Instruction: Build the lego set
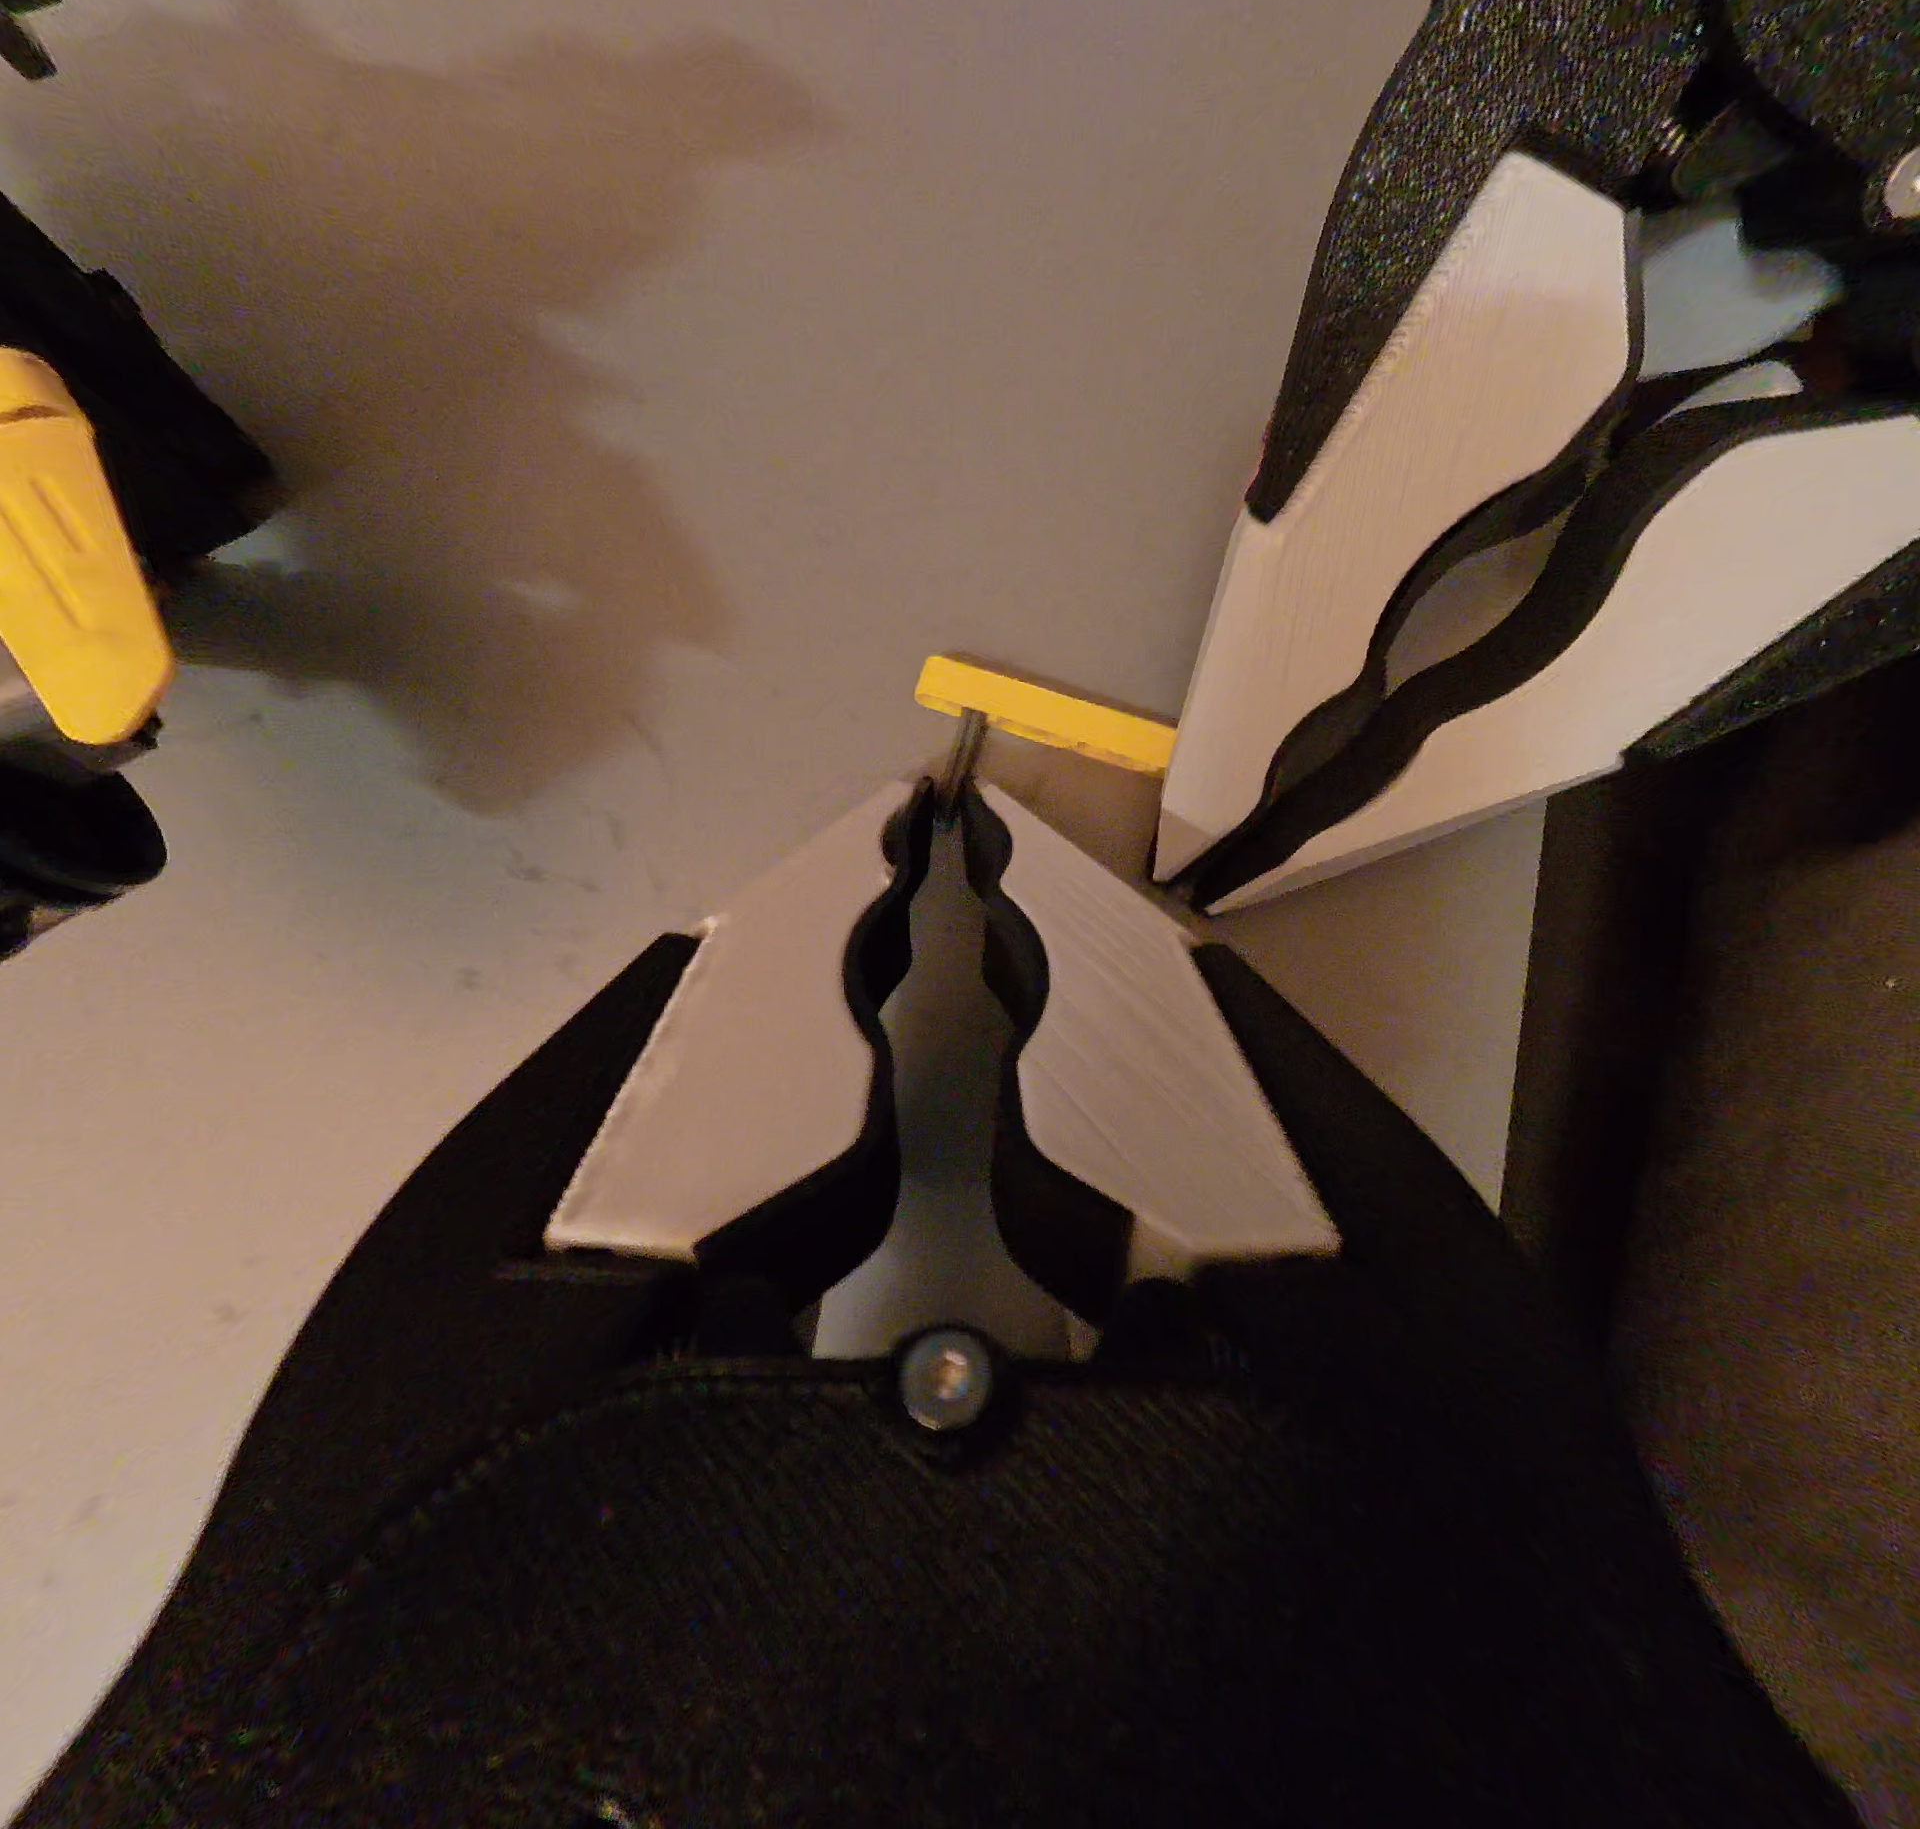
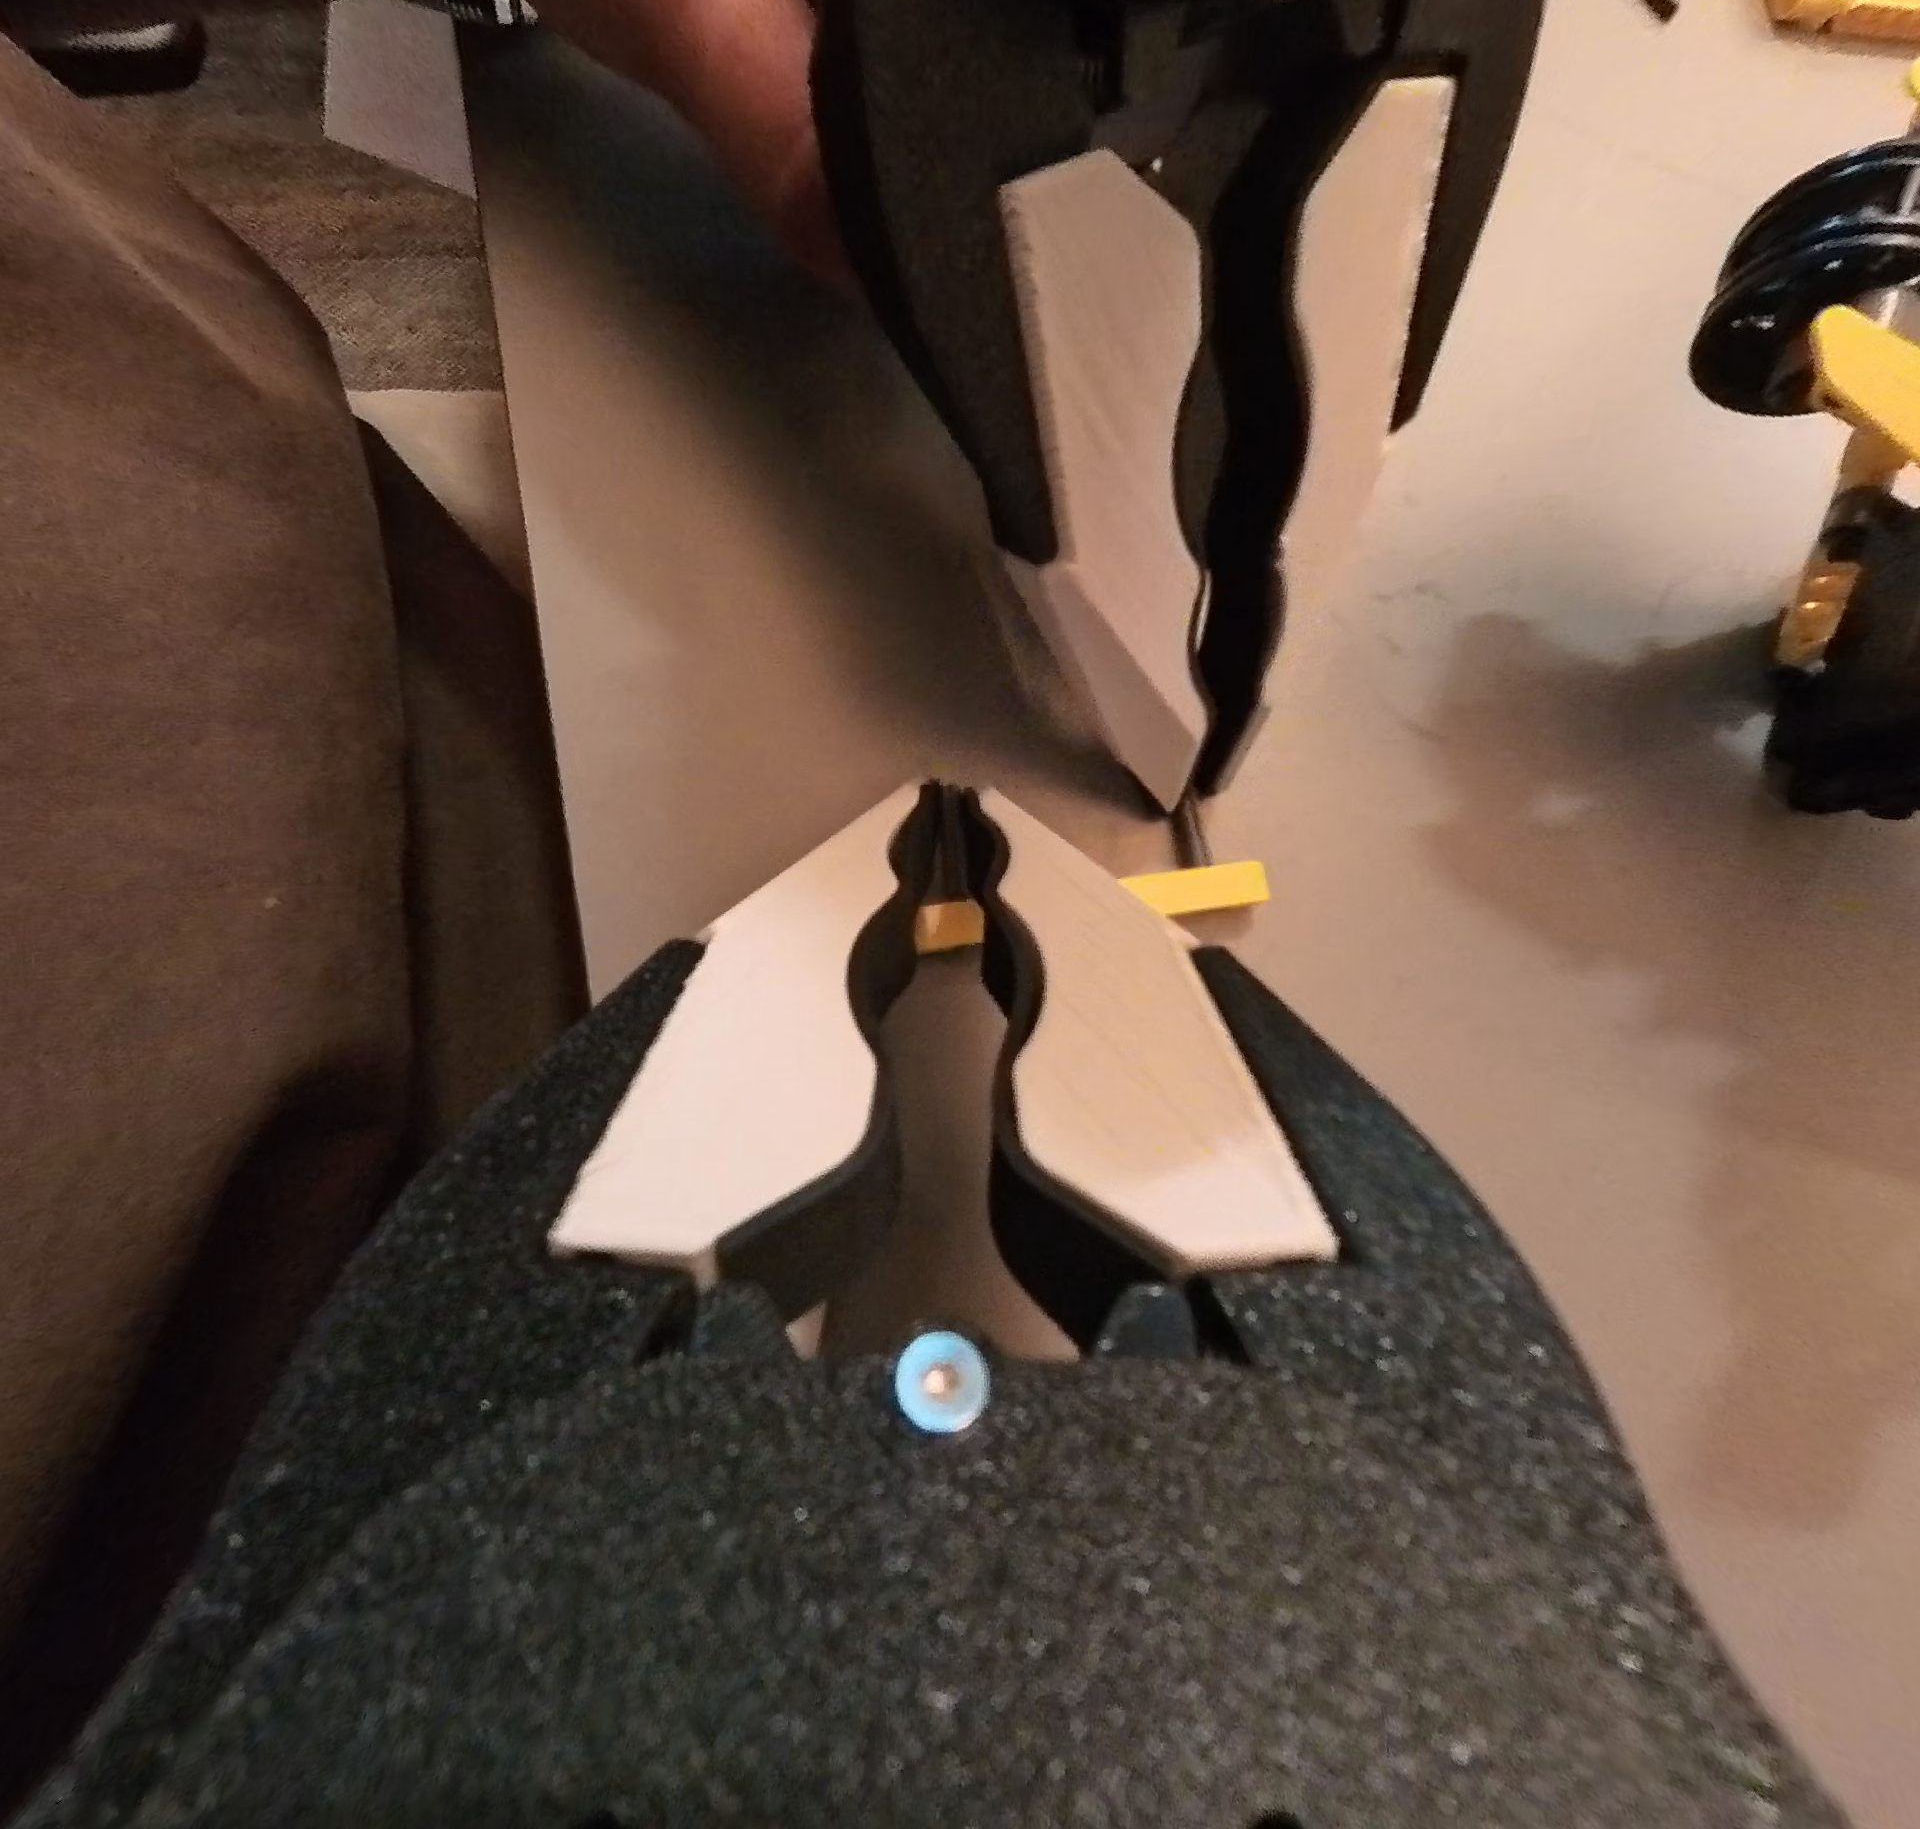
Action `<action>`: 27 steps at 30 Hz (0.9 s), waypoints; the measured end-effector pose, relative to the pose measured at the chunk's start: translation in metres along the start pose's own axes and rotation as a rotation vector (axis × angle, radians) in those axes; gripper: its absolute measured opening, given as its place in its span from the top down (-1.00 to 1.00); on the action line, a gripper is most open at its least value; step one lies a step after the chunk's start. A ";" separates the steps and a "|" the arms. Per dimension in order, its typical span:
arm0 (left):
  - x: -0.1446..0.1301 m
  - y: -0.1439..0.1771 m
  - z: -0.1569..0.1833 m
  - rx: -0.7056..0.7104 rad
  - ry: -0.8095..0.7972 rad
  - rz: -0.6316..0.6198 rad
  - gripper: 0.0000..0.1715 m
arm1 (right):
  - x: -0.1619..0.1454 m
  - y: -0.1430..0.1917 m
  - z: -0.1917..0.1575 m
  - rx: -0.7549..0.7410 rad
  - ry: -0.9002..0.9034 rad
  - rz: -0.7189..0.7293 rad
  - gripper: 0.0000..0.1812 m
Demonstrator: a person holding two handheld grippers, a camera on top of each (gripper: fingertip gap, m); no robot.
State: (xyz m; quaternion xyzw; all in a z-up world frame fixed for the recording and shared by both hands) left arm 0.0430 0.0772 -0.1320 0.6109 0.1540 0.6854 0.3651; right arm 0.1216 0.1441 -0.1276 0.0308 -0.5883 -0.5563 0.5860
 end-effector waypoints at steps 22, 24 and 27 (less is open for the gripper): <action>0.014 0.035 0.012 0.057 0.166 -0.175 1.00 | -0.011 0.030 0.030 -0.145 -0.211 0.231 1.00; 0.019 0.033 0.011 0.058 0.158 -0.189 1.00 | -0.015 0.029 0.034 -0.153 -0.241 0.218 1.00; 0.023 0.029 0.007 0.061 0.154 -0.212 1.00 | -0.021 0.028 0.037 -0.152 -0.271 0.201 1.00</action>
Point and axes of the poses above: each gripper's, where its closed fingertips meet, y back along the fingers, x out of its top, z = x × y across the jaws, the point moved 8 cm from there along y, back along the fingers, and after that the axes turned 12 degrees about -x, right-handed, at the moved point
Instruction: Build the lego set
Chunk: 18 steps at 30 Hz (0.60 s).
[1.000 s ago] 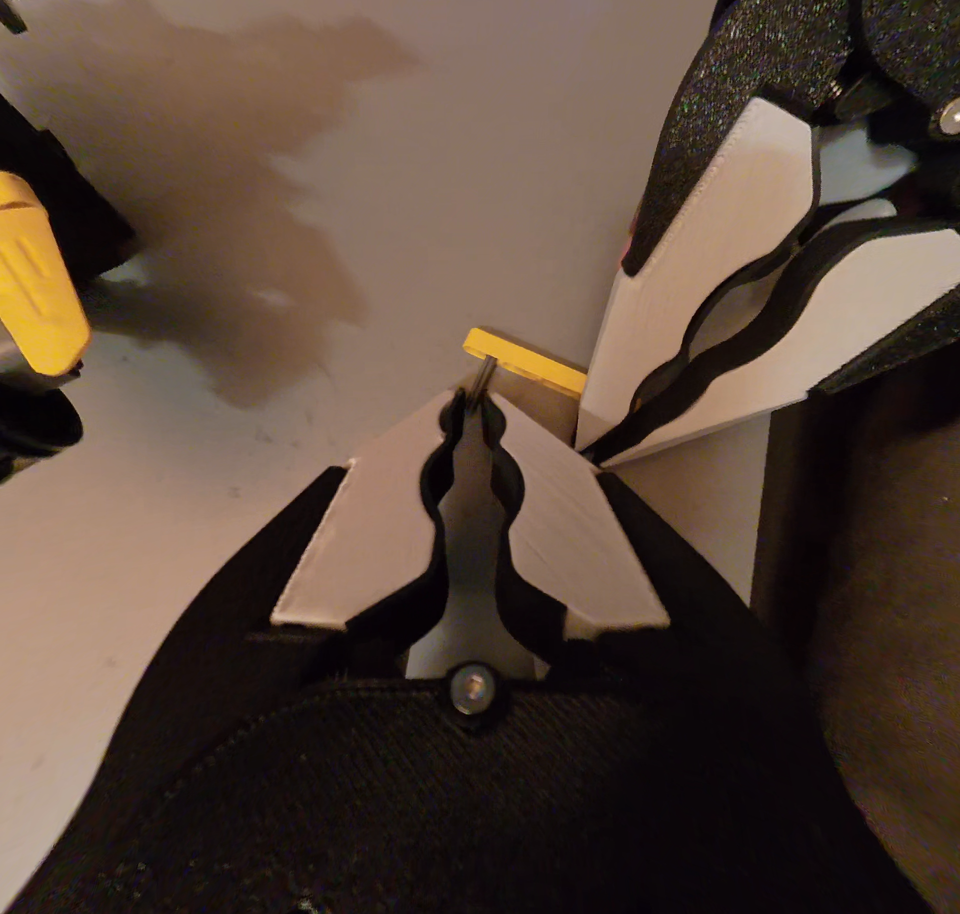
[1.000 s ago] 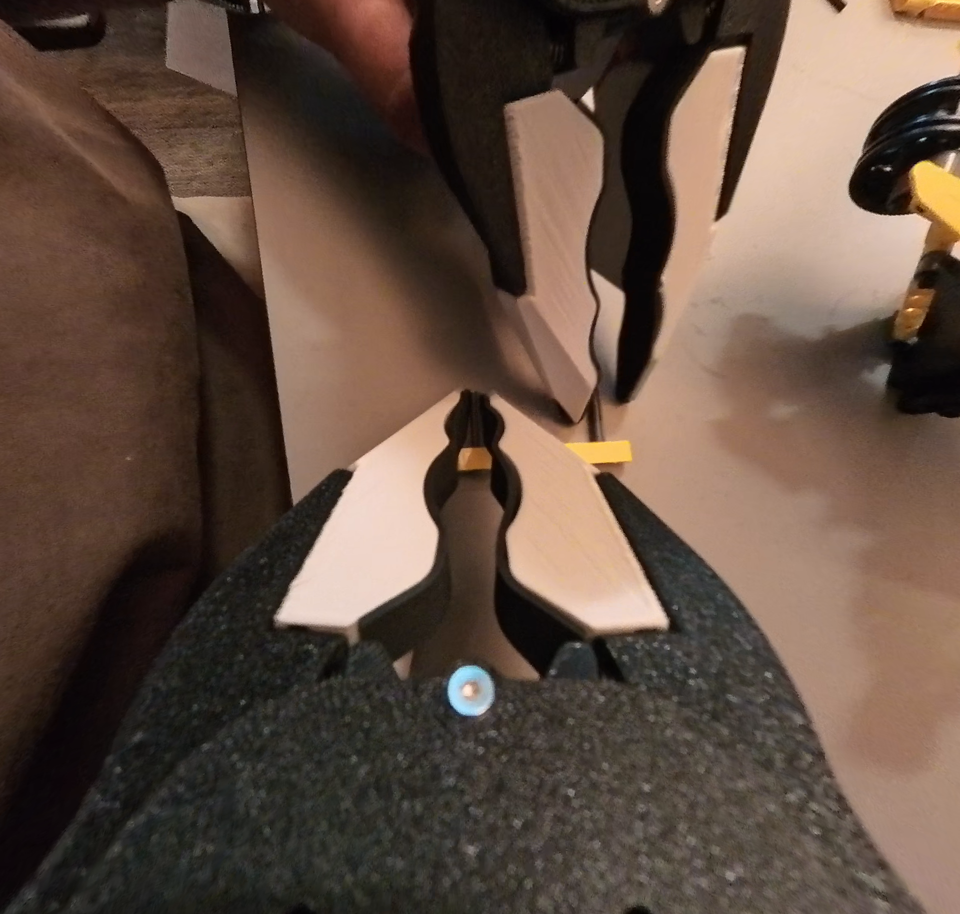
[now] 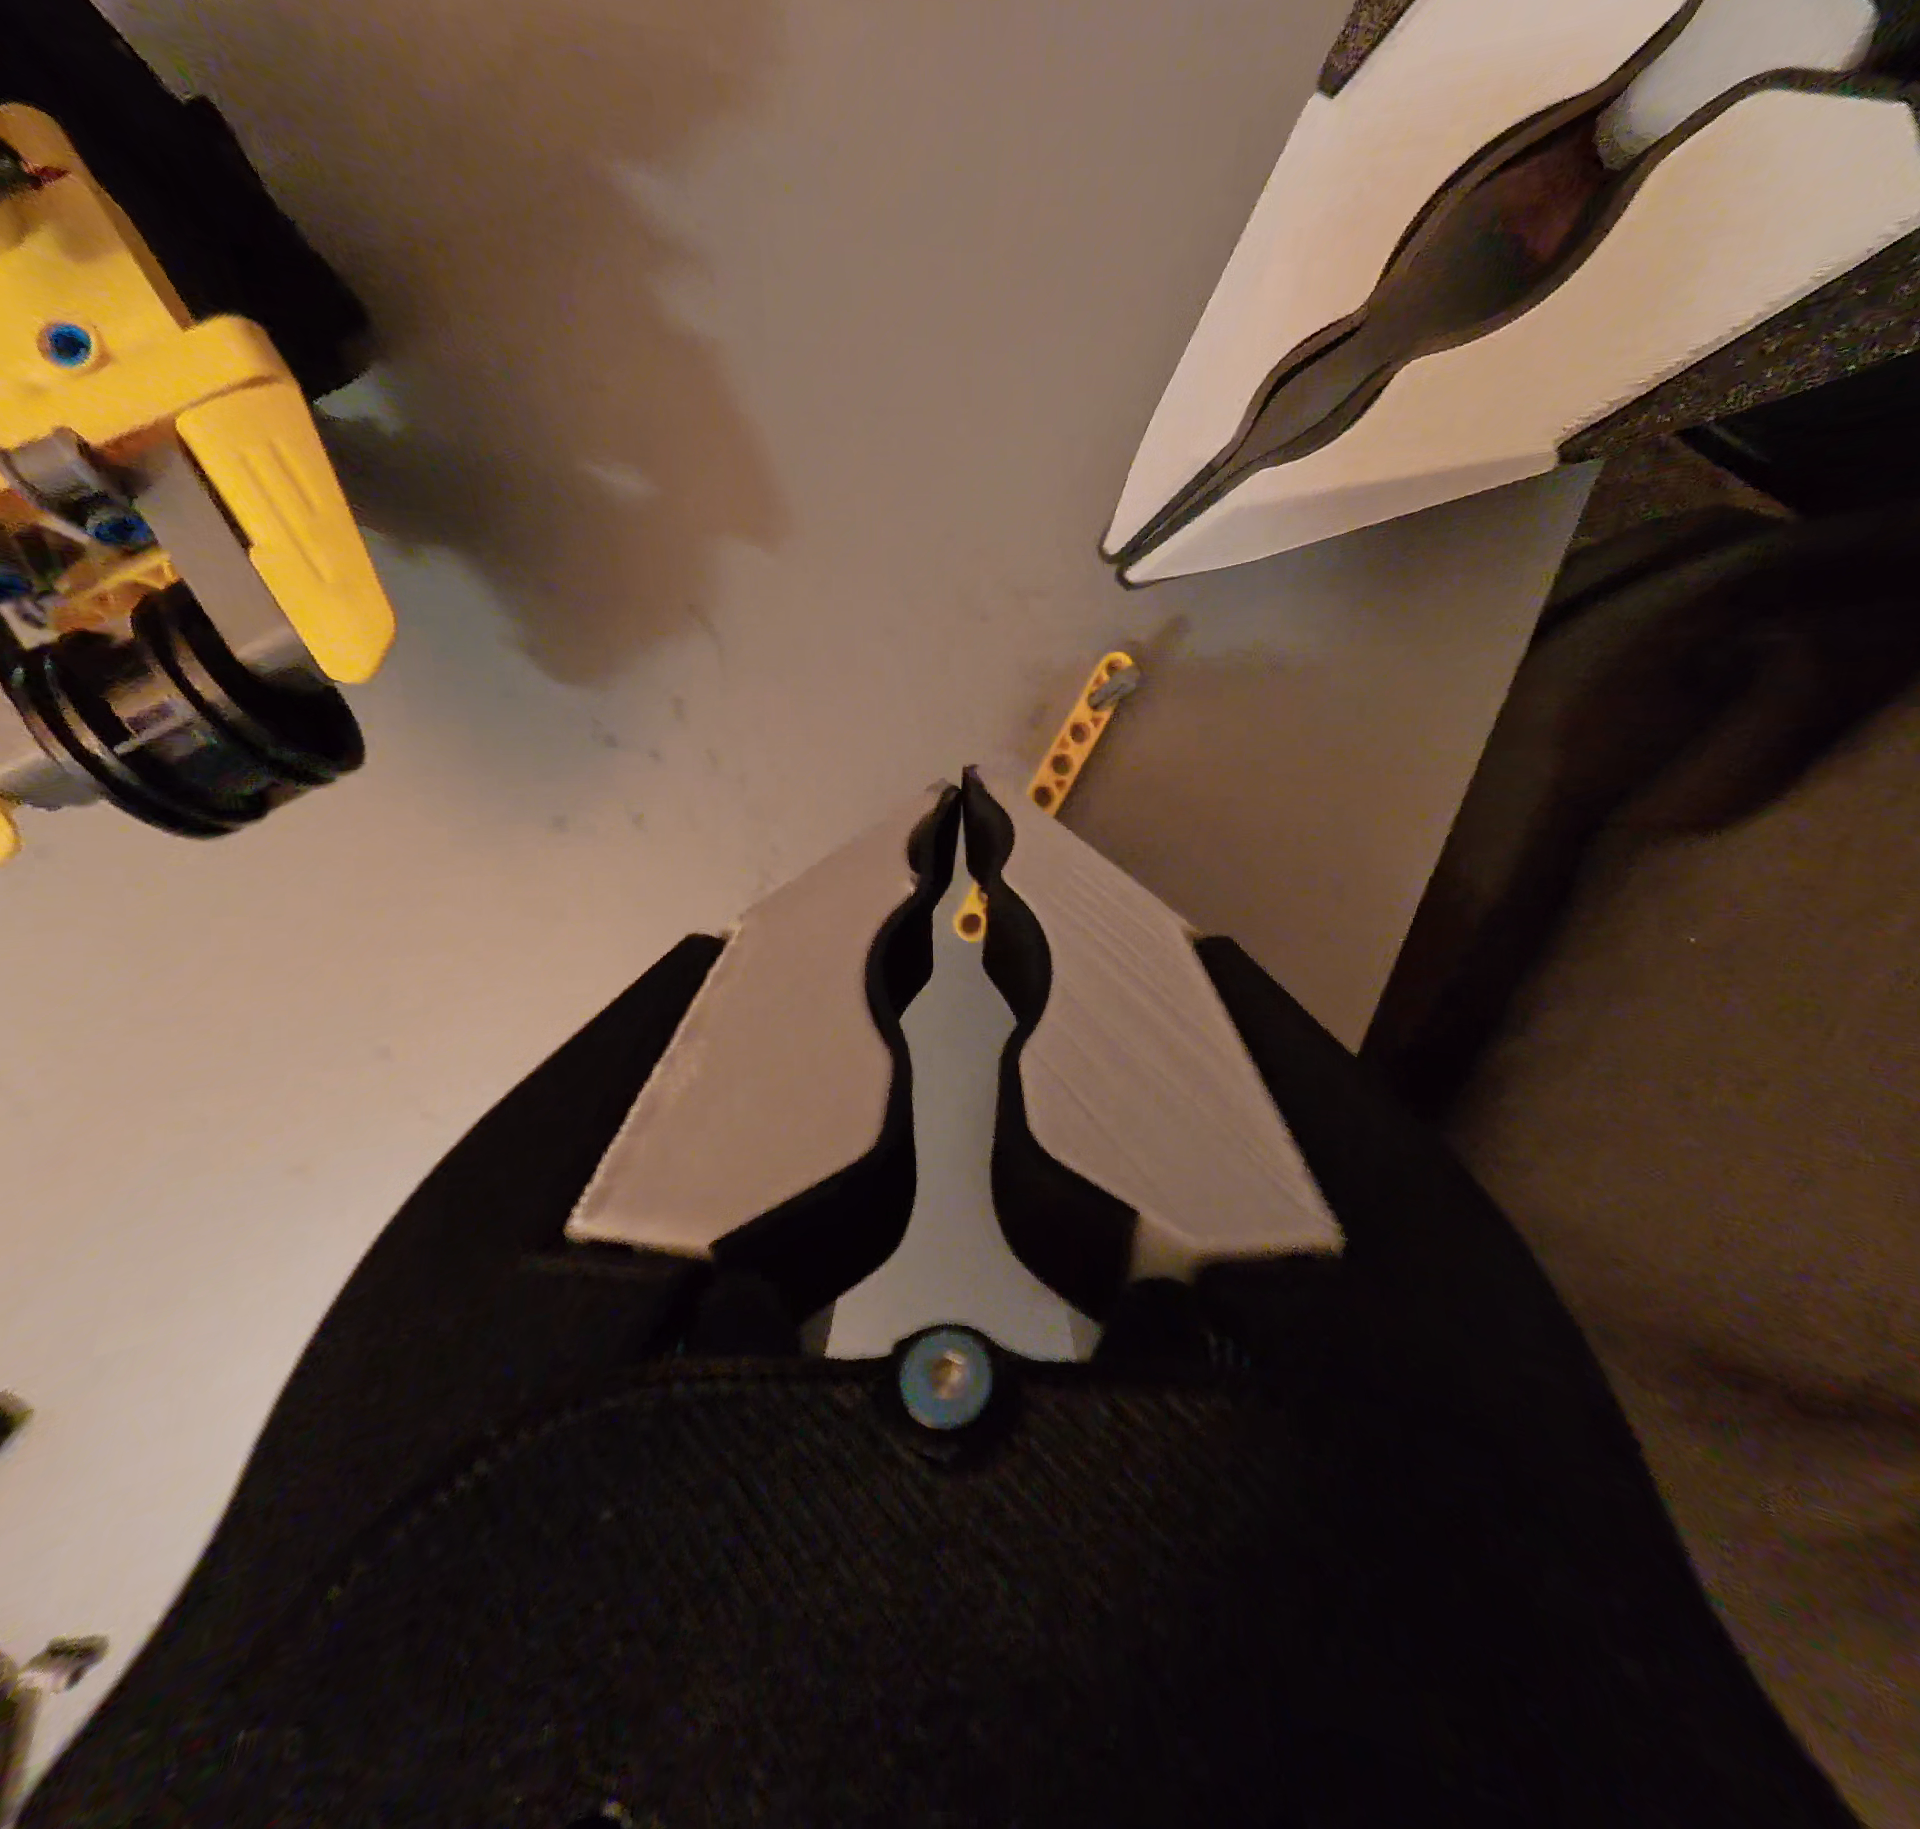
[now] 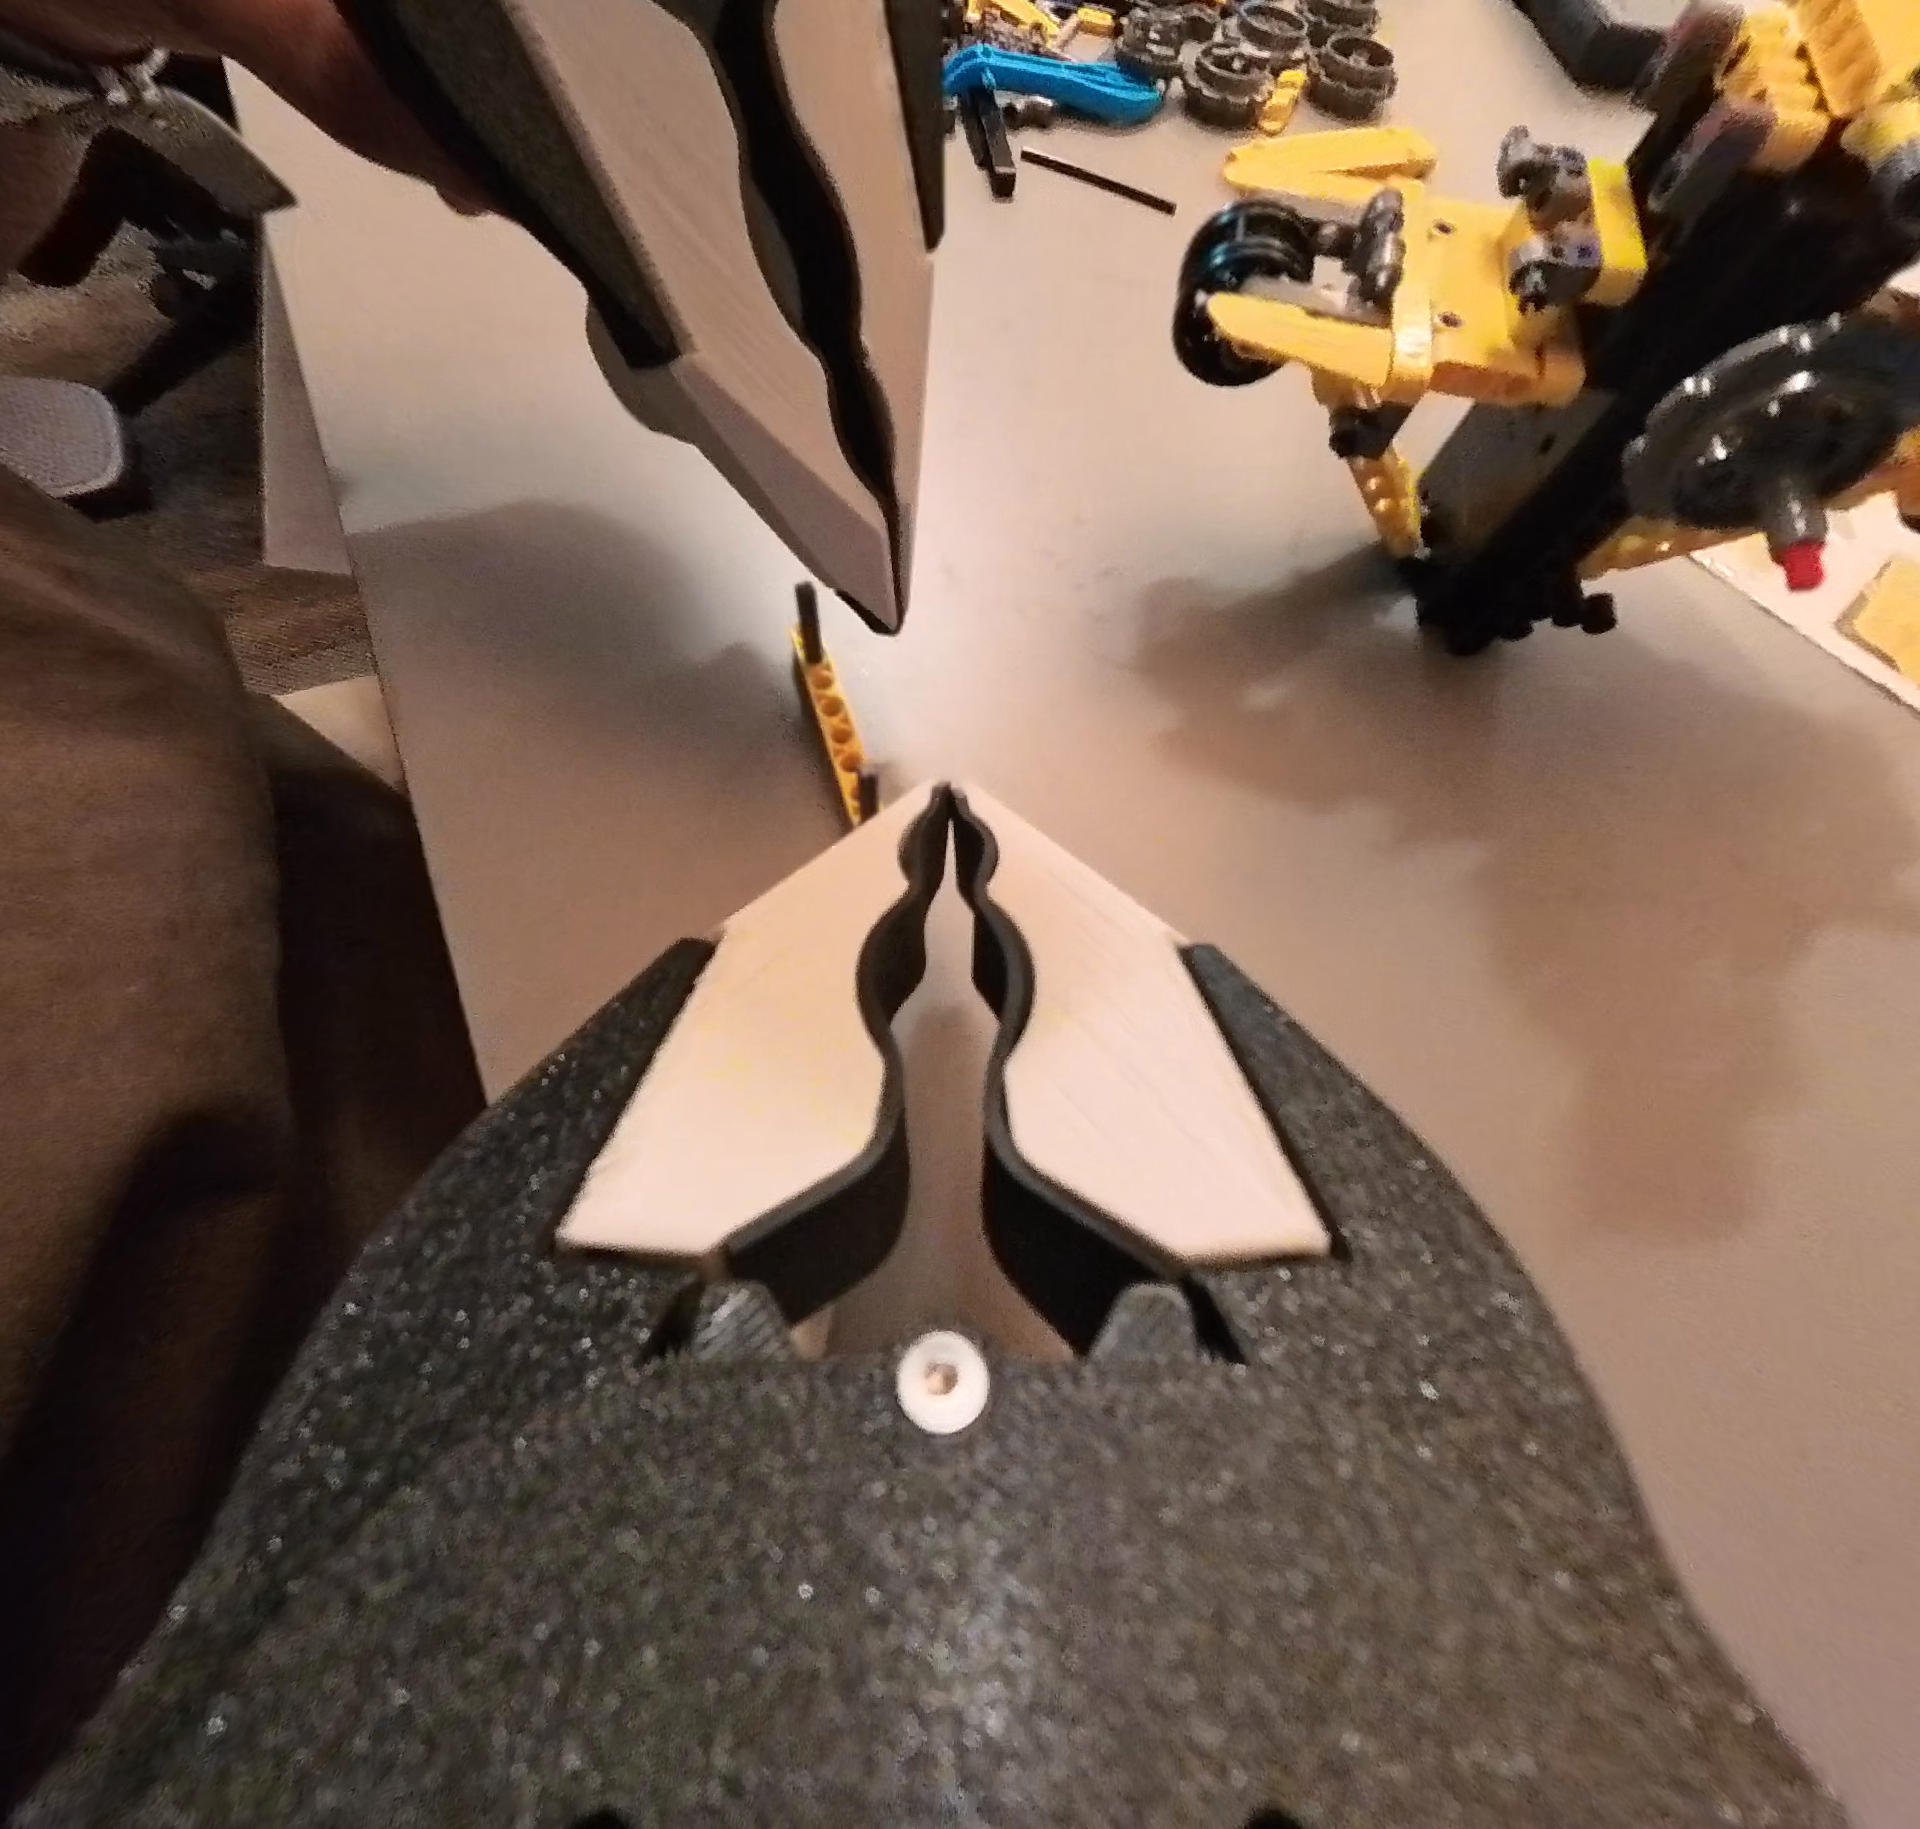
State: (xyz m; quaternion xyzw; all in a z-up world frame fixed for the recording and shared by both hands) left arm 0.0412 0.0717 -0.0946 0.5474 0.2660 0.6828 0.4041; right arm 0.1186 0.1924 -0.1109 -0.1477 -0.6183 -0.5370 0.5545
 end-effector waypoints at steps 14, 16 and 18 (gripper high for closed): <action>-0.032 0.021 -0.006 -0.033 0.097 0.147 0.70 | -0.005 -0.001 -0.008 0.085 0.011 -0.051 0.85; -0.037 0.019 -0.003 -0.048 0.080 0.152 0.67 | -0.005 -0.004 -0.010 0.091 0.027 -0.073 0.83; -0.041 0.015 -0.001 -0.043 0.061 0.151 0.66 | -0.006 -0.008 -0.011 0.098 0.033 -0.094 0.82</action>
Point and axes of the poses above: each gripper's, where its closed fingertips meet, y back along the fingers, x out of its top, z = x × y across the jaws, the point moved 8 cm from there along y, back along the fingers, and after that the axes turned 12 degrees about -x, right-handed, at the moved point
